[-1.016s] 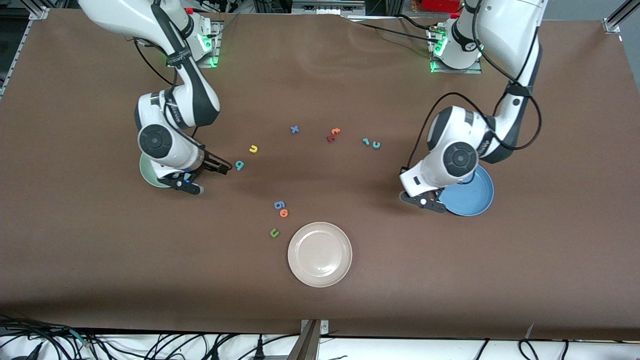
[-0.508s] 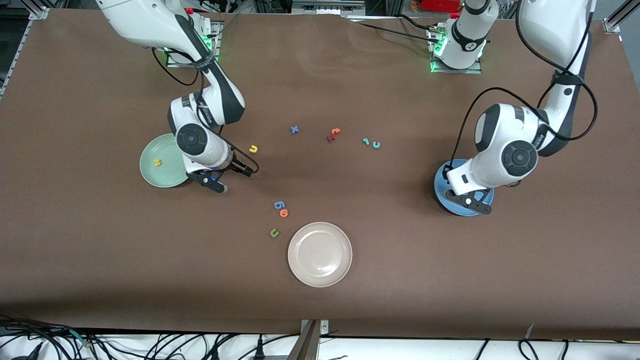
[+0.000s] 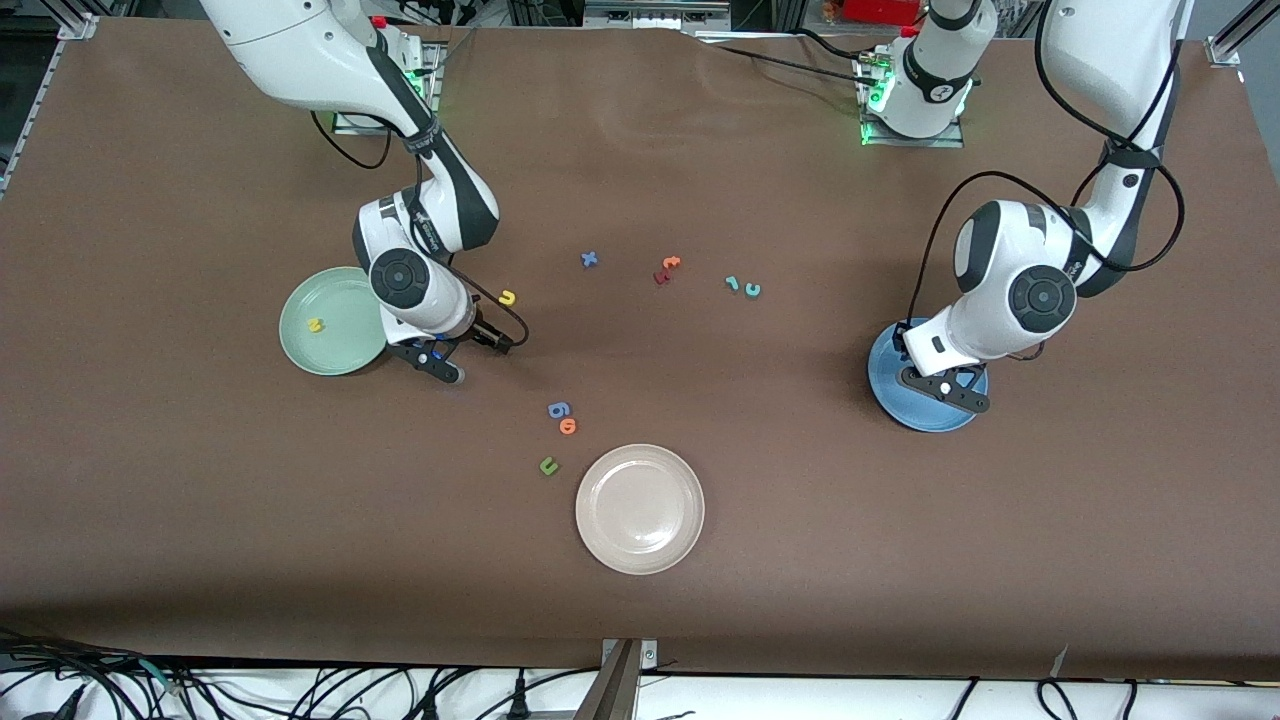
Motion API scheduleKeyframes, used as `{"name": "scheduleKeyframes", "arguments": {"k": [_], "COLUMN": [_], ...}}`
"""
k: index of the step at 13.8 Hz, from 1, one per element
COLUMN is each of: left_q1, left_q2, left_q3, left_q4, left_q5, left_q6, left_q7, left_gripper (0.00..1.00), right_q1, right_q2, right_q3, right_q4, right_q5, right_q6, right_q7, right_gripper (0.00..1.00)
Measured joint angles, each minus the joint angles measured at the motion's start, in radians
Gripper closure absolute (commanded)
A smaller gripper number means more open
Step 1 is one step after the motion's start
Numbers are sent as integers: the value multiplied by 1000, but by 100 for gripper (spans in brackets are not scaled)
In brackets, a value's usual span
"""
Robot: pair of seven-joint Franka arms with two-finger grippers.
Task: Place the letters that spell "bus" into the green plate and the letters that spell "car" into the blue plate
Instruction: 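Release the yellow letter on the blue plate while the right gripper grasps blue b, then place the blue b on the green plate while the left gripper reaches teal letters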
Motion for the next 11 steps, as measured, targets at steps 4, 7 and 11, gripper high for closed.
{"name": "scheduleKeyframes", "arguments": {"k": [4, 7, 11], "left_q1": [2, 8, 17], "left_q2": [12, 22, 31], "left_q3": [0, 0, 0], "left_q4": [-3, 0, 53], "left_q5": [0, 0, 0], "left_q6": [52, 63, 3], "left_q7": [10, 11, 6], "left_gripper": [63, 32, 18], "right_q1": [0, 0, 0], "right_q2": [-26, -40, -44], "right_q3": [0, 0, 0], "right_q4": [-36, -50, -57], "right_q5": [0, 0, 0], "right_q6": [9, 16, 35], "right_q7": [0, 0, 0], "right_gripper": [39, 57, 57]}}
